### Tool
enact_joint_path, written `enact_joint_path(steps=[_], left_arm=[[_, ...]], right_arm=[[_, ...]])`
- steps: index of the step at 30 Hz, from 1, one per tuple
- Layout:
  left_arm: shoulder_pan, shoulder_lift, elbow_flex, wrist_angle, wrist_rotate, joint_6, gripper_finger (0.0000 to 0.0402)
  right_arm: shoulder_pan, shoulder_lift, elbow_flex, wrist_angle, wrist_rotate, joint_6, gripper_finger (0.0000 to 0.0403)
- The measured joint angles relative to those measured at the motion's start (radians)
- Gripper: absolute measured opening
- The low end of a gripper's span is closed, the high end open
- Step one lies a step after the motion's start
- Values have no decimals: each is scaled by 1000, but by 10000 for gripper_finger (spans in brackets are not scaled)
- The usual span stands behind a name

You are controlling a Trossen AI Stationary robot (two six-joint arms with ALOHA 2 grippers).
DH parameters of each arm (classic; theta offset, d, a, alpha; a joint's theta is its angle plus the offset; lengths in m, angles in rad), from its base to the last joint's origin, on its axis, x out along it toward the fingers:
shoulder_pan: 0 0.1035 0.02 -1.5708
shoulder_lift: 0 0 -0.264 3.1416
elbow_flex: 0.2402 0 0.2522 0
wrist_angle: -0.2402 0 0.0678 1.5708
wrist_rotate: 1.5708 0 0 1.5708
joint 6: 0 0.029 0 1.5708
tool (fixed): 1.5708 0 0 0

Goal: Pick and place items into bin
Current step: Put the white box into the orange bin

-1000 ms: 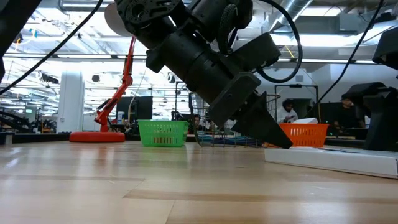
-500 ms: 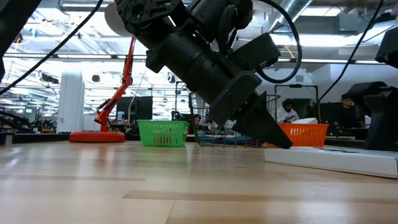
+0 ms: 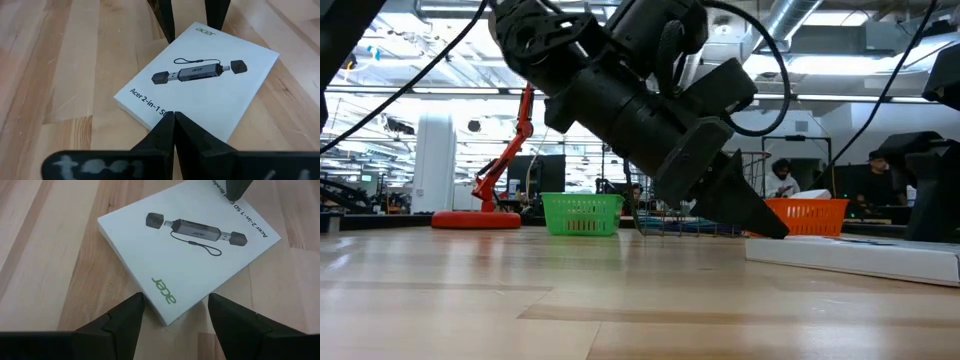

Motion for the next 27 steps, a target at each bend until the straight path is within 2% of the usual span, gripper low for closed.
enact_joint_path(steps=[27], left_arm=[[0, -1, -58, 76, 1, -50, 0]], right_arm=[[-1, -1, 1, -4, -3, 1, 221]])
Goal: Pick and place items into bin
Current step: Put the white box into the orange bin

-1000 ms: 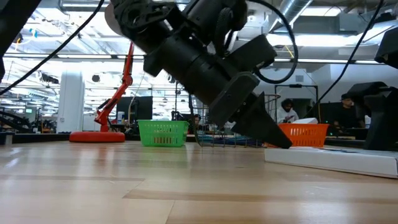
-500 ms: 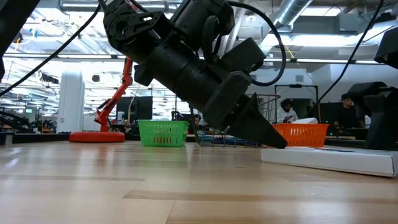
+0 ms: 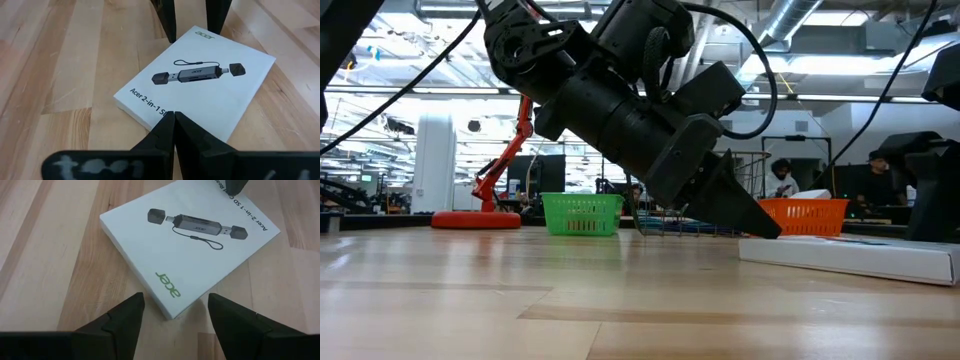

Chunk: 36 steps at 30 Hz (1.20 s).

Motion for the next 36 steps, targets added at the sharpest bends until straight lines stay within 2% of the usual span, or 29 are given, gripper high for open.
enact_joint_path(steps=[15, 23, 36], left_arm=[[0, 1, 0, 1, -1, 0, 0], [2, 69, 0, 152, 35, -20, 0], [3, 70, -13, 168, 35, -78, 0]], right_arm=[[0, 2, 23, -21, -8, -14, 221], [4, 1, 26, -29, -16, -10, 221], [3, 1, 27, -31, -15, -7, 221]])
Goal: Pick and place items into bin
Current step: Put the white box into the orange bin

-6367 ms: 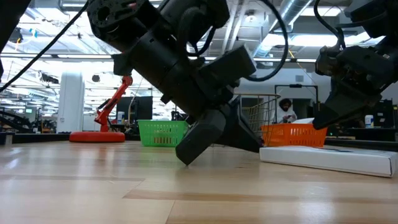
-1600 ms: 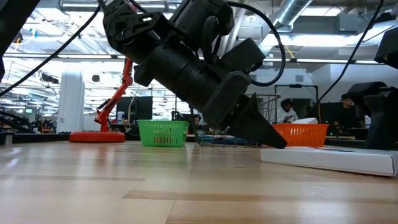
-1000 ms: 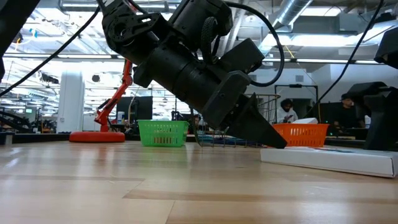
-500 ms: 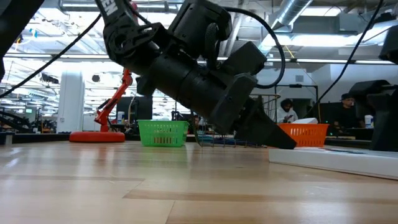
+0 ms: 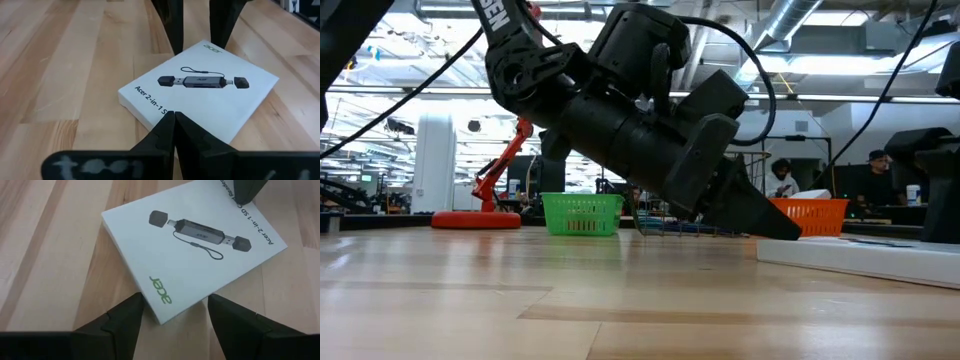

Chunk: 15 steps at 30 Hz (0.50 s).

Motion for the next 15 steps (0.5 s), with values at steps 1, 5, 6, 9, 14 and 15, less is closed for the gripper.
enact_joint_path(steps=[1, 5, 6, 9, 14, 15], left_arm=[[-1, 0, -10, 14, -3, -14, 0], [-7, 0, -47, 84, -13, -43, 0], [-9, 0, -51, 89, -19, -47, 0], [-12, 0, -55, 92, -30, -56, 0], [-13, 1, -55, 93, -29, -62, 0], [-13, 2, -55, 94, -29, -66, 0]], right_arm=[[0, 0, 0, 0, 1, 2, 221], [-1, 0, 0, 1, 1, 3, 221], [-2, 0, 0, 1, 1, 3, 221], [-2, 0, 0, 1, 1, 3, 221], [-2, 0, 0, 1, 2, 4, 221], [-2, 0, 0, 1, 2, 5, 221]])
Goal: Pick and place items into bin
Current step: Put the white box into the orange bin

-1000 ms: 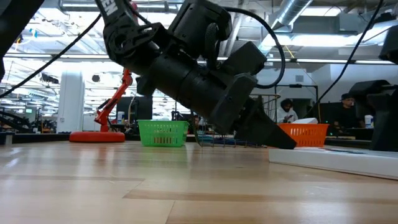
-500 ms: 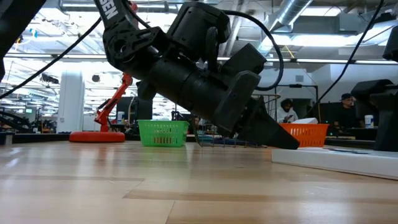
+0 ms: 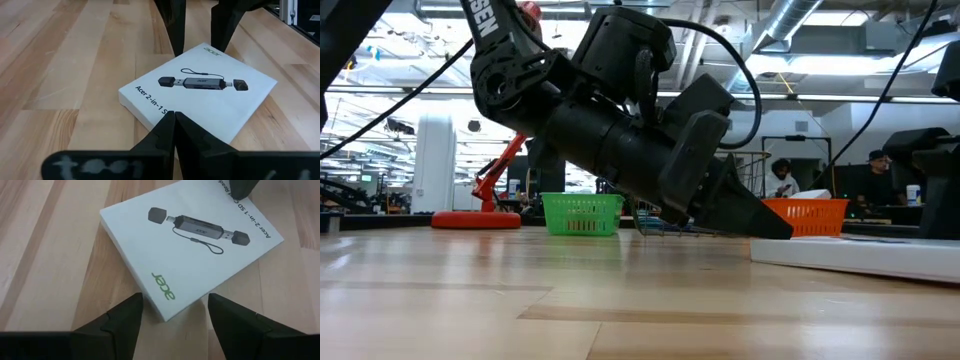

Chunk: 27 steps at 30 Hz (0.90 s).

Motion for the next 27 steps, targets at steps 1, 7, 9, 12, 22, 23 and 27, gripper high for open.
enact_joint_path(steps=[1, 7, 9, 12, 22, 23, 27], left_arm=[[0, 0, 0, 0, 0, -2, 0], [-2, 1, -1, 7, 0, -7, 0], [-2, 1, -2, 8, 0, -7, 0], [-2, 1, -2, 8, 0, -7, 0], [-4, 1, -3, 8, 3, -8, 0], [-4, 1, -3, 8, 4, -8, 0], [-5, 1, -3, 8, 4, -8, 0]], right_arm=[[0, 0, 0, 0, 0, 1, 221], [0, 0, 0, 0, 6, -1, 221], [0, 0, 0, 0, 9, -4, 221], [0, 0, 0, 0, 9, -6, 220], [-2, 0, 33, -21, 14, -74, 191], [-2, 0, 39, -29, 20, -81, 190], [-1, 0, 59, -69, 37, -95, 192]])
